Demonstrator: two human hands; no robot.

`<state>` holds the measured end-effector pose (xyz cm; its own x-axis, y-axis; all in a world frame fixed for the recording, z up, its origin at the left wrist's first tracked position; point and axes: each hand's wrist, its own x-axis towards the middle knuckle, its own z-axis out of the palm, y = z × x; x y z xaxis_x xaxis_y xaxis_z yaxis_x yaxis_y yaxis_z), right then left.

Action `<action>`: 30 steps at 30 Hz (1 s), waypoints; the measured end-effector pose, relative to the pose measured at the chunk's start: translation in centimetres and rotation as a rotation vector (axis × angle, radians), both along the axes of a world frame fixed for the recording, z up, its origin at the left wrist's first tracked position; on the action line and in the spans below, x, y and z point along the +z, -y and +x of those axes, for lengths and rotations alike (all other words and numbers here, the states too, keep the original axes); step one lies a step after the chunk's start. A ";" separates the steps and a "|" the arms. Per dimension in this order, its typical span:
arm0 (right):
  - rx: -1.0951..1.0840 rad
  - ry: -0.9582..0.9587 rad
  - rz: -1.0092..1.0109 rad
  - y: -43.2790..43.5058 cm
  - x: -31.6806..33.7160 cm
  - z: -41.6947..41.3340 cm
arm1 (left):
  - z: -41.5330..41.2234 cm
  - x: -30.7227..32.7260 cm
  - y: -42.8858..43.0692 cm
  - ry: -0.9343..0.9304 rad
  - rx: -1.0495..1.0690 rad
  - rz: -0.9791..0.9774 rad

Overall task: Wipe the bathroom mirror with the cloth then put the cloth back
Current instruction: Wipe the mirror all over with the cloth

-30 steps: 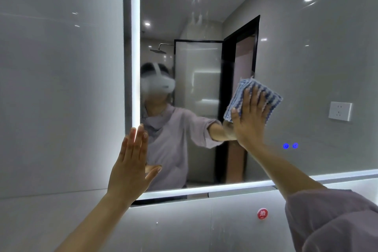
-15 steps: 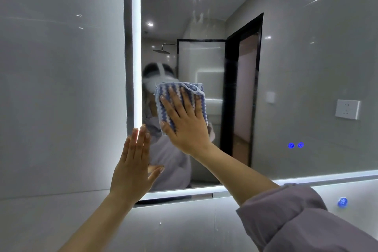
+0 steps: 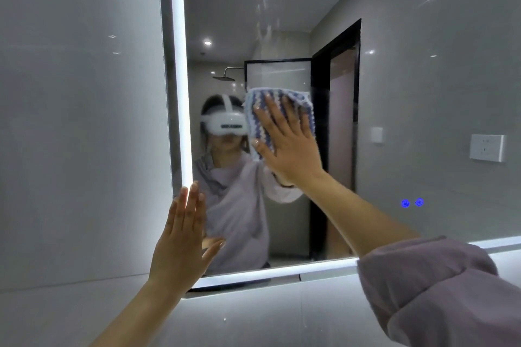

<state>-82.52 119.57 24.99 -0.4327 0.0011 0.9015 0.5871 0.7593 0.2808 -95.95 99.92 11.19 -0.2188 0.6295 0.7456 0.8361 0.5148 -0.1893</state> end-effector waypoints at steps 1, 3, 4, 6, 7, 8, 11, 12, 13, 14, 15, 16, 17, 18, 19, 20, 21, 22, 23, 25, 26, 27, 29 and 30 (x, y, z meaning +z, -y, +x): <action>-0.005 -0.023 -0.016 -0.9 0.6 0.9 | 0.0 0.0 0.0 -0.006 -0.002 -0.001; -0.023 -0.054 -0.057 -2.8 1.7 2.8 | -0.1 -0.1 -0.2 -0.014 -0.006 0.003; -0.037 -0.067 -0.077 -3.8 2.2 3.8 | -0.1 -0.1 -0.2 -0.015 -0.007 0.008; -0.050 -0.121 -0.130 -5.7 2.8 5.9 | 0.0 0.0 -0.2 -0.013 -0.005 0.010; -0.044 -0.163 -0.170 -6.6 2.9 6.9 | 0.0 0.0 -0.2 -0.015 -0.002 0.004; -0.037 -0.209 -0.218 -7.5 2.9 7.9 | 0.0 -0.1 -0.2 -0.015 0.000 -0.002; -0.056 -0.298 -0.313 -9.6 2.2 9.9 | -0.2 -0.1 -0.3 0.011 -0.007 0.006; -0.061 -0.304 -0.325 -9.9 2.1 10.2 | -0.2 -0.1 -0.4 0.016 -0.010 0.011; -0.064 -0.302 -0.329 -10.0 2.1 10.4 | -0.2 -0.1 -0.4 0.015 -0.012 0.014; -0.067 -0.299 -0.329 -10.0 2.1 10.3 | -0.3 0.0 -0.4 0.011 -0.012 0.016; -0.071 -0.300 -0.328 -9.9 2.1 10.3 | -0.3 0.0 -0.4 0.005 -0.012 0.016; -0.072 -0.303 -0.329 -9.9 2.2 10.2 | -0.3 -0.1 -0.4 0.001 -0.010 0.015; -0.073 -0.306 -0.332 -9.9 2.2 10.2 | -0.3 -0.2 -0.5 0.001 -0.010 0.015; -0.076 -0.308 -0.333 -9.9 2.2 10.2 | -0.3 -0.3 -0.5 0.006 -0.014 0.016; -0.082 -0.309 -0.330 -10.0 2.2 10.2 | -0.3 -0.3 -0.5 0.011 -0.018 0.019; -0.089 -0.306 -0.329 -10.1 2.1 10.1 | -0.4 -0.3 -0.5 0.015 -0.021 0.017; -0.093 -0.300 -0.332 -10.2 2.1 10.1 | -0.5 -0.3 -0.6 0.018 -0.025 0.012; -0.095 -0.294 -0.337 -10.3 2.1 10.1 | -0.6 -0.3 -0.6 0.024 -0.028 0.009; -0.097 -0.292 -0.340 -10.4 2.1 10.1 | -0.7 -0.3 -0.6 0.031 -0.030 0.009; -0.103 -0.293 -0.336 -10.4 2.2 10.1 | -0.8 -0.3 -0.6 0.023 -0.019 0.007; -0.104 -0.291 -0.331 -10.4 2.2 10.1 | -0.8 -0.3 -0.6 0.012 -0.010 0.000; -0.107 -0.288 -0.327 -10.3 2.2 10.1 | -0.8 -0.4 -0.6 0.003 -0.001 -0.008; -0.115 -0.286 -0.318 -10.1 2.2 10.1 | -0.7 -0.5 -0.6 -0.009 0.012 -0.016; -0.117 -0.285 -0.316 -10.0 2.2 10.1 | -0.6 -0.5 -0.6 -0.013 0.019 -0.016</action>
